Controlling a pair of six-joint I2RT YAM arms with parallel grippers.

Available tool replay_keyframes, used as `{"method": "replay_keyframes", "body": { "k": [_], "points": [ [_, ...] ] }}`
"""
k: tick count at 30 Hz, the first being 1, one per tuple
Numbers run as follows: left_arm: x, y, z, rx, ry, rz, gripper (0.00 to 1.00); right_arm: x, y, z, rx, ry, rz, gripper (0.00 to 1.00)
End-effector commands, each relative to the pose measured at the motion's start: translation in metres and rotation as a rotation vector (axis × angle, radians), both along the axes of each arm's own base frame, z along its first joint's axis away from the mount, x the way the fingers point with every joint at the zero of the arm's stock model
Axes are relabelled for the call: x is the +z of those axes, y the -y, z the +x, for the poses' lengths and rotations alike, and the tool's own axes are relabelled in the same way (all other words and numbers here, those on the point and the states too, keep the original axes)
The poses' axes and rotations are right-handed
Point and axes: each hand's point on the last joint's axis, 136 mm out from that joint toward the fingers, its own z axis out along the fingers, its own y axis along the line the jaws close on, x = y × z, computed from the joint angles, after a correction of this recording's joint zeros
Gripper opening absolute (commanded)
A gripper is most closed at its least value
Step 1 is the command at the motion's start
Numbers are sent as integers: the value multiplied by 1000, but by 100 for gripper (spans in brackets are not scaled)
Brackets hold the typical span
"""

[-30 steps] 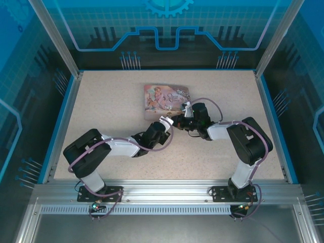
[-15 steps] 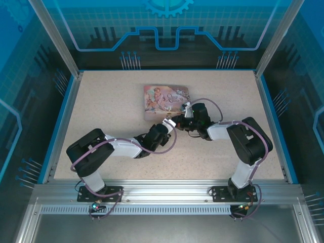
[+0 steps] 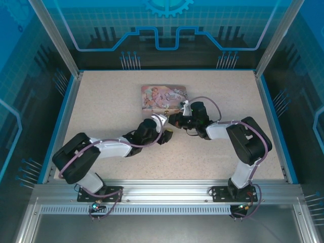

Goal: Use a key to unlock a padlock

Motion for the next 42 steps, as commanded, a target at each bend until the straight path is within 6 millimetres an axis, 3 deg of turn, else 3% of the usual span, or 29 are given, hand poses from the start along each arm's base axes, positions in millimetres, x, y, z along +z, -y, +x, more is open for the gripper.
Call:
{"method": "replay_keyframes", "body": {
  "k": [1,7,9,14,23,33,37,42],
  "points": [
    [48,2,-4,-20,7,-245,71,6,-11,1,34,26,13,0],
    [75,-40,7,101,-90,-459,75,2,-8,0,43,51,-8,0],
    [80,-45,9,112,-131,-511,75,-1,-7,-2,58,65,-26,0],
    [74,-42,8,123,-222,-539,72,-17,-1,-6,89,65,-97,0],
    [45,-39,6,149,-307,-628,67,-20,-4,-10,102,55,-46,0],
    [24,-35,11,193,-393,-652,64,-50,3,-12,108,37,-125,1],
    [20,-36,11,201,-396,-648,64,-71,12,-16,119,26,-197,6],
    [22,-37,13,201,-389,-630,64,-77,27,-18,100,46,-226,19]
  ]
}}
